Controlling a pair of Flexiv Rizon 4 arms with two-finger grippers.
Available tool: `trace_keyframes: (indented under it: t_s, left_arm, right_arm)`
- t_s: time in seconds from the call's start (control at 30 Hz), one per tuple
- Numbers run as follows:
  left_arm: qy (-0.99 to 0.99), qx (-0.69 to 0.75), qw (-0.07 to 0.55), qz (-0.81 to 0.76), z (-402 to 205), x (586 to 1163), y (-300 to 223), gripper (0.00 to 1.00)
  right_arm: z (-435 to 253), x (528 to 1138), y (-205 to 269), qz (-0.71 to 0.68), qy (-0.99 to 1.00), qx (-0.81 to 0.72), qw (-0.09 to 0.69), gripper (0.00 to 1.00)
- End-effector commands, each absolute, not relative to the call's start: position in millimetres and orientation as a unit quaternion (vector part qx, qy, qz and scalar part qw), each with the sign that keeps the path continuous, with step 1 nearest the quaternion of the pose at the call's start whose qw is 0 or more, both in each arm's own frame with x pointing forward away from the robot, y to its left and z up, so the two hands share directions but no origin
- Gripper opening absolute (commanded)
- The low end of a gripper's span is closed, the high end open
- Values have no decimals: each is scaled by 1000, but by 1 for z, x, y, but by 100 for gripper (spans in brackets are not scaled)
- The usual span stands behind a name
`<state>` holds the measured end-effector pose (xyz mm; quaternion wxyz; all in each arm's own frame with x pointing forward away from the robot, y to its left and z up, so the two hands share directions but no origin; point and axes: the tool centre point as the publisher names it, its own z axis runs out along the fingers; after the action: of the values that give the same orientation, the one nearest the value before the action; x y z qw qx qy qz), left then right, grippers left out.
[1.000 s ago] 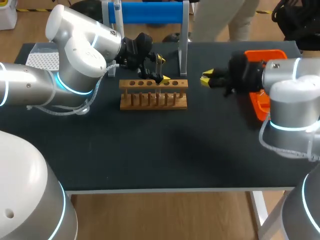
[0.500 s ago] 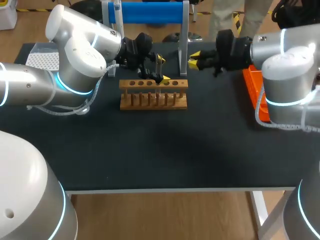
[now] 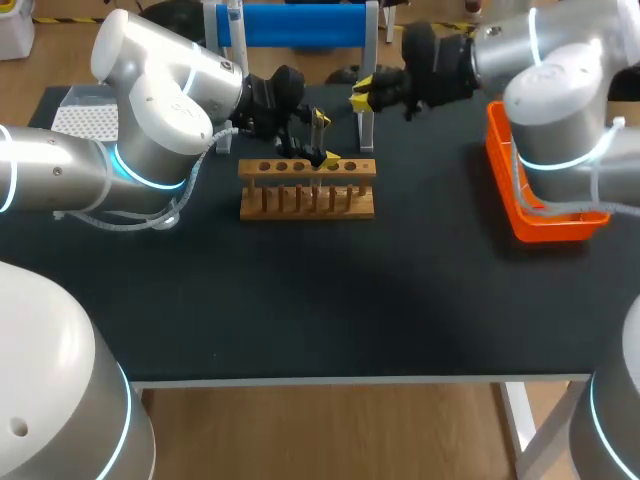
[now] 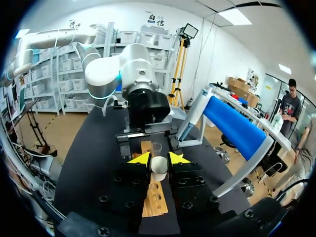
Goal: Invert the test tube, pick up the pipette, mount the tip to pipette, aspirate from beaker and dispense into the tube, eject the tip, return the pipette, and cap with the stopper.
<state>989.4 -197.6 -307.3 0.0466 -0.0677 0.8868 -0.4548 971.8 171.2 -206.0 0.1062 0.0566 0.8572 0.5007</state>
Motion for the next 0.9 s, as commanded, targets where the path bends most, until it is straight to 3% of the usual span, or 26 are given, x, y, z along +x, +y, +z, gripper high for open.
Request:
trace_keyframes:
  t_s: [0.03, 0.9]
  left_arm:
    - [887, -68, 46, -454, -307, 990, -198, 100]
    - [887, -68, 46, -454, -307, 990, -198, 100]
  right_arm:
    - [-199, 979, 181, 484, 872, 34, 66, 0]
    - [-202, 976, 209, 473, 879, 18, 50, 0]
